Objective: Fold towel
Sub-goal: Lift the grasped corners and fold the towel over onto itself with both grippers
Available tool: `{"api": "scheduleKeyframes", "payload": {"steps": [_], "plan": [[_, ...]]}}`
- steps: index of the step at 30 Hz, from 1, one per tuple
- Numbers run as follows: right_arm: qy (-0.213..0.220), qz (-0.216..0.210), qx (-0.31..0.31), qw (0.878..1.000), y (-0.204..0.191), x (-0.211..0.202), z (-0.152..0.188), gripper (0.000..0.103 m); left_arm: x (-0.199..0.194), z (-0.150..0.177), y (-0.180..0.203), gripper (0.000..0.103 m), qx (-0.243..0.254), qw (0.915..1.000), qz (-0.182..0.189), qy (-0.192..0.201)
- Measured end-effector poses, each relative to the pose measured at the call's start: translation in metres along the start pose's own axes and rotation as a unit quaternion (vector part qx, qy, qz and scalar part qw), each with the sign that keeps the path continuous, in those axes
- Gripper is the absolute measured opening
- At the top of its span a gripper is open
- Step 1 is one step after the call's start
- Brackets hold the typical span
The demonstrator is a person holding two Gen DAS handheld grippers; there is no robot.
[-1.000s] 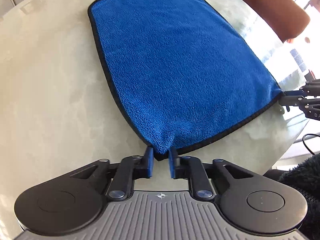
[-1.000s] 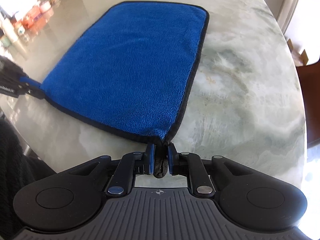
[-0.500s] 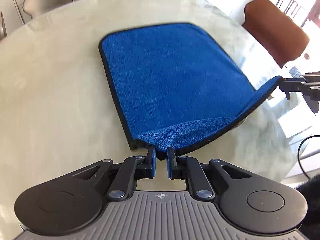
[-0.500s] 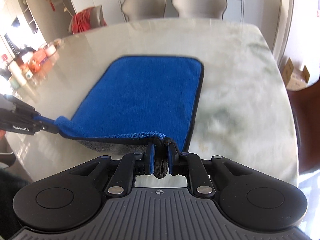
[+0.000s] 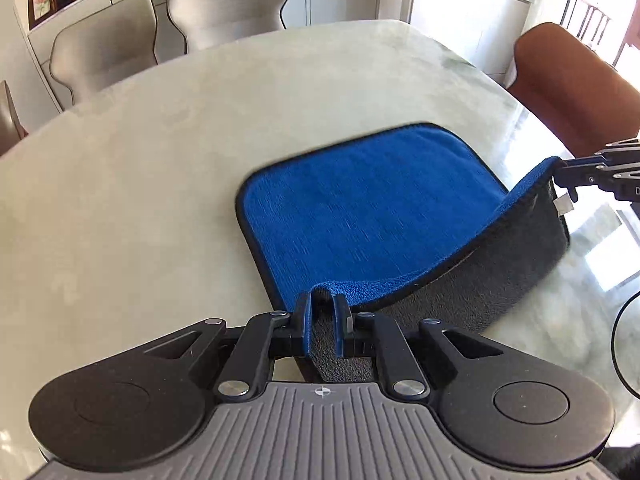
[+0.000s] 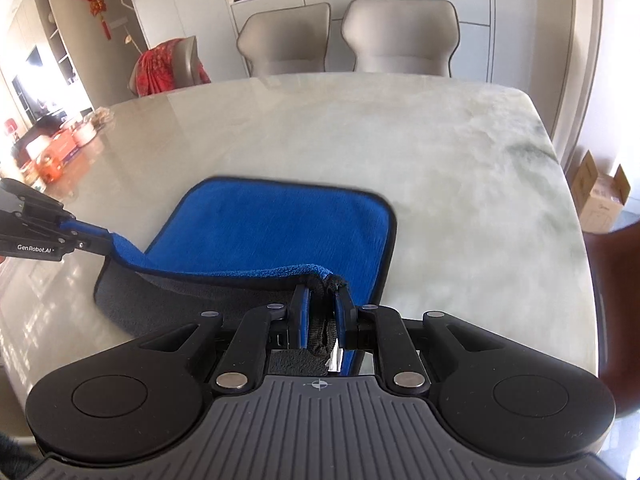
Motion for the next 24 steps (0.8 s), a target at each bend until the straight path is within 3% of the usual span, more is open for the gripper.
{"api": "scheduleKeyframes", "payload": {"steps": [13,15,24], "plan": [[-0.023,0.013,0.017,1.000,0.031,0.071,-0.045,0.014,0.044,-0.055,-0.044,0.007,-0.007,0.9999,-0.013,0.000],[-0.027,0.018,0.021,0.999,0.034,0.080,-0.048,0.014,0.048,-0.058,-0.052,0.003,-0.005,0.9997,-0.023,-0.003],[-0.047,0.029,0.028,0.998,0.045,0.105,-0.049,0.014,0.065,-0.062,-0.067,0.007,-0.011,0.9998,-0.011,-0.010]]}}
Point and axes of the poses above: each gripper's, at about its wrist camera, not at the fingertips, and x roughly the way its jaws point, y to its right, z to its underside, the point moved 10 cm from there along x, roughly the way its jaws point, and after that the axes turned 6 degrees about x, right-handed, at the moved point
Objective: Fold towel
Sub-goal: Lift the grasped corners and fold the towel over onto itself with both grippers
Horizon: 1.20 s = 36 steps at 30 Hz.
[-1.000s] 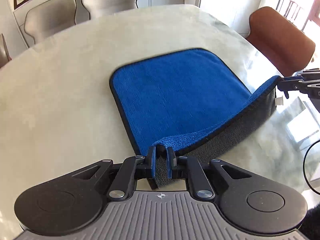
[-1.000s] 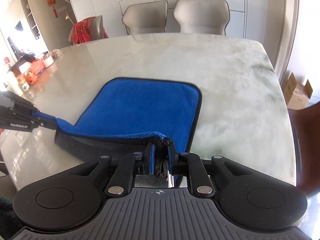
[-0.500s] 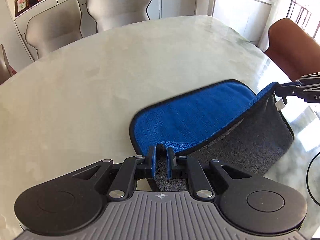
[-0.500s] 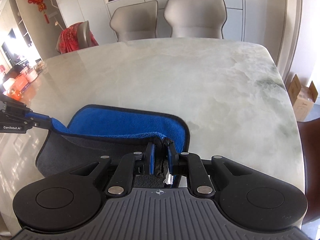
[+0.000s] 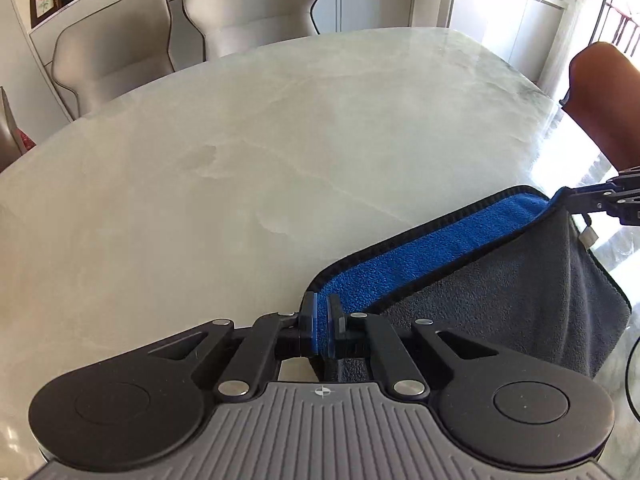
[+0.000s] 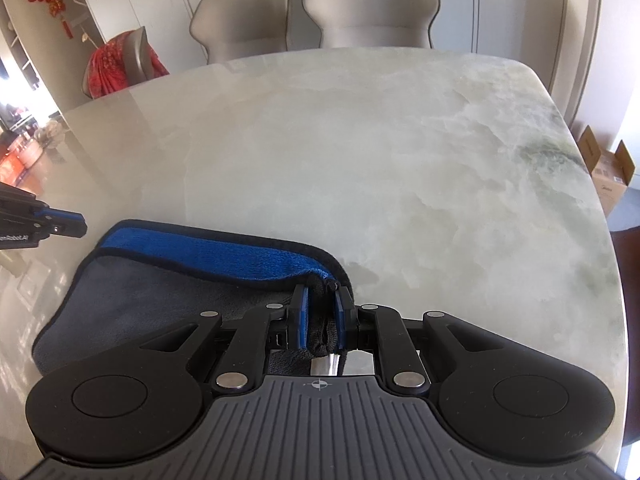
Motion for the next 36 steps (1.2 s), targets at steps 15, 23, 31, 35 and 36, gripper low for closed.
{"api": "scheduleKeyframes", "payload": {"steps": [15,23,31,35,36], "plan": [[-0.009,0.000,-0.004,1.000,-0.001,0.002,0.002,0.015,0.011,0.026,0.016,0.027,0.050,0.9984,0.015,-0.022],[-0.008,-0.001,-0.002,1.000,-0.001,0.002,0.003,0.015,0.015,0.025,0.019,0.003,0.045,0.9986,0.014,-0.025],[0.007,-0.005,-0.001,1.000,-0.002,-0.005,0.002,0.015,0.006,0.017,0.013,0.002,0.030,0.9995,0.007,-0.005],[0.018,0.002,-0.005,1.000,0.002,-0.007,-0.005,0.015,0.006,0.006,0.008,0.002,0.024,0.9997,0.001,0.005],[0.019,0.001,-0.004,1.000,0.003,-0.007,-0.008,0.015,0.006,0.004,0.008,0.002,0.023,0.9997,0.001,0.007]]}}
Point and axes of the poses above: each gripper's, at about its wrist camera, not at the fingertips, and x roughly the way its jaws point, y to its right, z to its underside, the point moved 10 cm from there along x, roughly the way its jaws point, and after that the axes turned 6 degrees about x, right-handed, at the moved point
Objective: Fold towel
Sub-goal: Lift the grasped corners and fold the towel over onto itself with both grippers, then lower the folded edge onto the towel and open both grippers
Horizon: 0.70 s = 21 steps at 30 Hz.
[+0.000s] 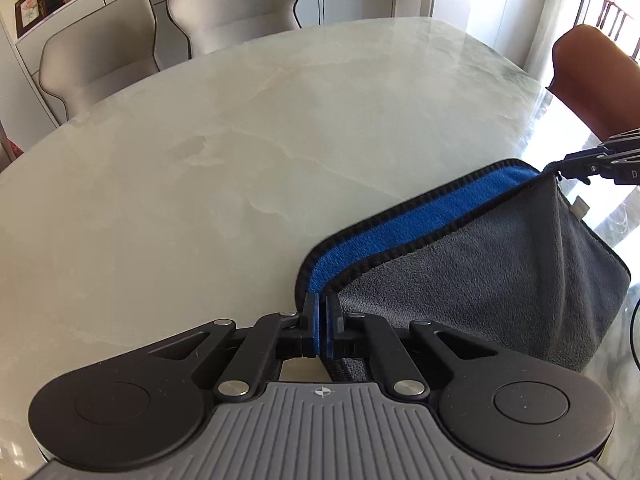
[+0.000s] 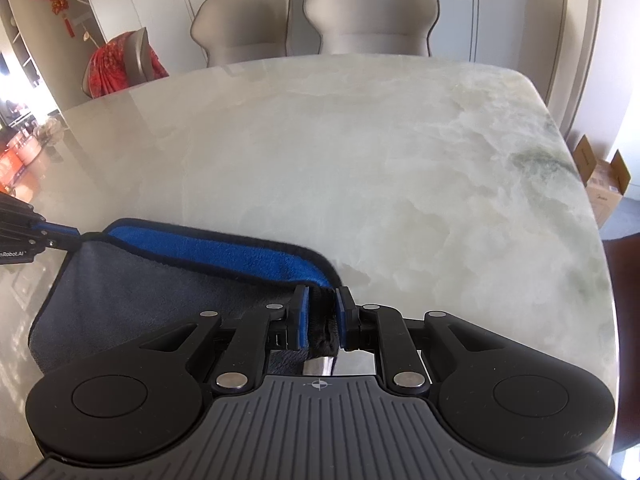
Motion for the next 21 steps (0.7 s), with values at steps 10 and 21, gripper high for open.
{"api": "scheduleKeyframes", "payload": {"steps": [10,21], "plan": [[-0.023,-0.006,-0.010,1.000,-0.001,0.014,-0.001,0.020,0.005,0.001,-0.004,0.002,-0.004,1.0000,0.000,-0.007],[-0.024,-0.005,-0.042,0.999,-0.004,0.023,0.003,0.011,0.009,0.010,-0.005,0.002,-0.019,0.9997,0.005,-0.013]]}}
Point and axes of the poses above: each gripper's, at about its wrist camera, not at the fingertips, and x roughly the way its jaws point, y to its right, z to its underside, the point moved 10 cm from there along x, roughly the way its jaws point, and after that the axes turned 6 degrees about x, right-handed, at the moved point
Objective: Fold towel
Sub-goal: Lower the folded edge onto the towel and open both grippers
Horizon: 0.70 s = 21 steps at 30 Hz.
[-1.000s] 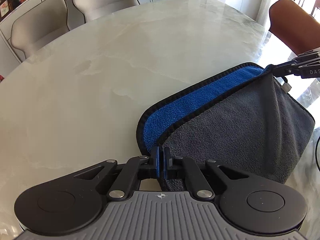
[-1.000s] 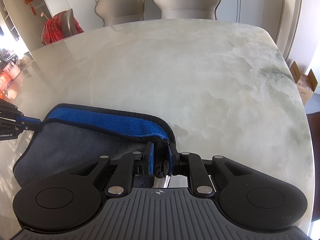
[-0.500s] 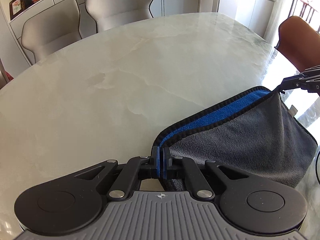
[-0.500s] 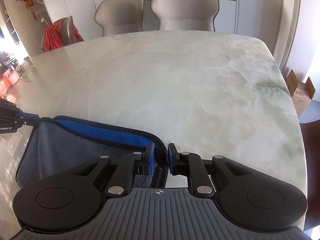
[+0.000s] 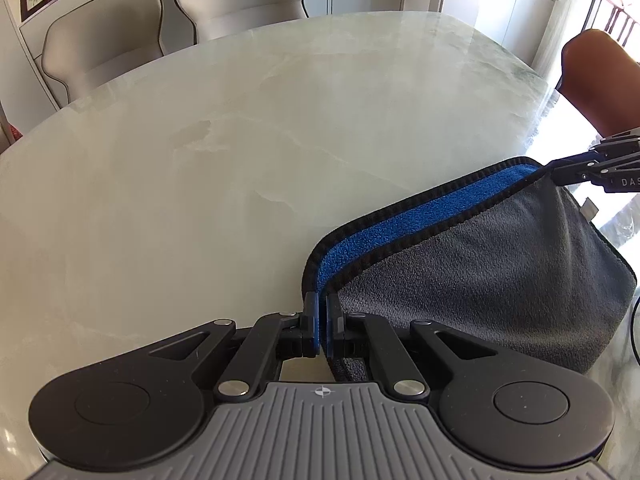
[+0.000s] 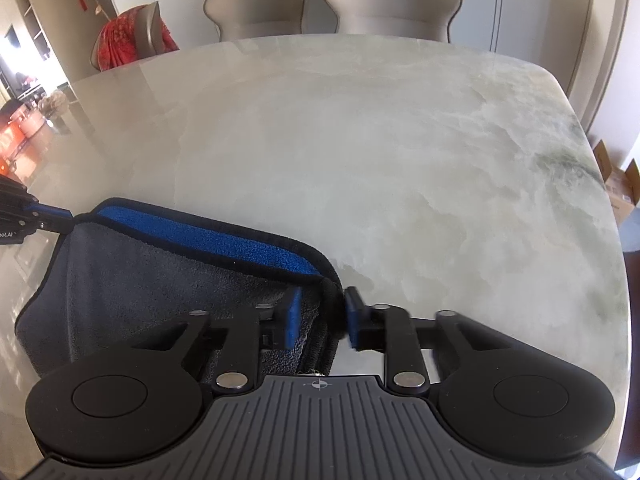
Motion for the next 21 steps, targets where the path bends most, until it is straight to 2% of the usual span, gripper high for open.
{"api": "scheduleKeyframes", "payload": {"steps": [8,16,21], "plan": [[0.031,0.005,0.014,0.999,0.007,-0.012,-0.019,0.010,-0.009,-0.012,-0.007,0.002,-0.008,0.9997,-0.010,0.021],[0.010,0.014,0.015,1.000,0.011,0.003,-0.021,0.010,0.000,-0.013,-0.009,0.002,-0.007,0.9998,-0.013,0.012],[0.023,0.025,0.030,0.999,0.018,0.004,-0.024,0.010,0.005,-0.013,-0.011,0.002,-0.013,0.9998,-0.012,0.013]]}}
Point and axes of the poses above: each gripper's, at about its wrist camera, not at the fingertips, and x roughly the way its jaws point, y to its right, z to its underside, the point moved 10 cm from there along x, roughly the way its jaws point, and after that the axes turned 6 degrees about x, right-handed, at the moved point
